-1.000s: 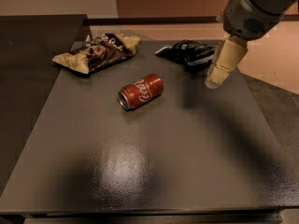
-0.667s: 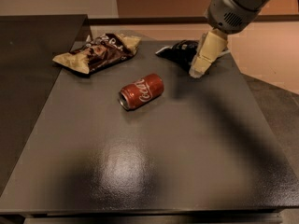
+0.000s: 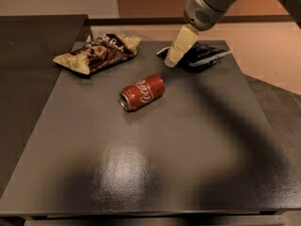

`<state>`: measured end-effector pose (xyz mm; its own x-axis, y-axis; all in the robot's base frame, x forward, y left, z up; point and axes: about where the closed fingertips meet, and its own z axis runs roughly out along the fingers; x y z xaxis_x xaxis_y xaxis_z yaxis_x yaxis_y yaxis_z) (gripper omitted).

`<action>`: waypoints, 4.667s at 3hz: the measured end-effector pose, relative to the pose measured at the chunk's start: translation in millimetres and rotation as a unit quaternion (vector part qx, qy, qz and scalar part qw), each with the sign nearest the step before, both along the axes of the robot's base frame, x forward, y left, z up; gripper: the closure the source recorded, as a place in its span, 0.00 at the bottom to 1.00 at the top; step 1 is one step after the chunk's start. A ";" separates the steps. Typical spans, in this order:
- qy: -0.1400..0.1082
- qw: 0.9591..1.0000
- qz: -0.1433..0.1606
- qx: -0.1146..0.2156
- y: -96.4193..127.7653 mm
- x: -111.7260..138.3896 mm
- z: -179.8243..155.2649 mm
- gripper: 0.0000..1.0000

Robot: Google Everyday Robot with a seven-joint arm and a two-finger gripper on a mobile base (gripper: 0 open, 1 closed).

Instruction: Move brown chip bag near blue chip bag

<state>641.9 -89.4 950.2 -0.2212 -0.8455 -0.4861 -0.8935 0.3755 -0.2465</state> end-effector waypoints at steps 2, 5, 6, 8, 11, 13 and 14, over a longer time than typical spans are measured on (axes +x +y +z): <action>0.016 0.999 0.011 0.043 53.0 46.1 -9.5 0.00; 0.052 0.994 0.026 0.095 111.5 93.6 -22.2 0.00; 0.068 0.993 0.022 0.096 125.8 111.2 -37.2 0.00; 0.054 0.995 -0.018 0.081 129.4 128.0 -55.2 0.00; 0.038 0.992 -0.068 0.103 113.4 134.3 -83.6 0.00; 0.045 0.992 -0.055 0.102 122.5 141.5 -90.8 0.18; 0.052 0.993 -0.042 0.101 127.4 141.0 -95.1 0.41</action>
Offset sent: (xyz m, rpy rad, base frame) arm 0.0723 0.0824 -0.0049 0.1399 0.0422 0.0415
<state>782.9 38.0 855.1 -0.3449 -0.7096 -0.6144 -0.8733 0.4826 -0.0671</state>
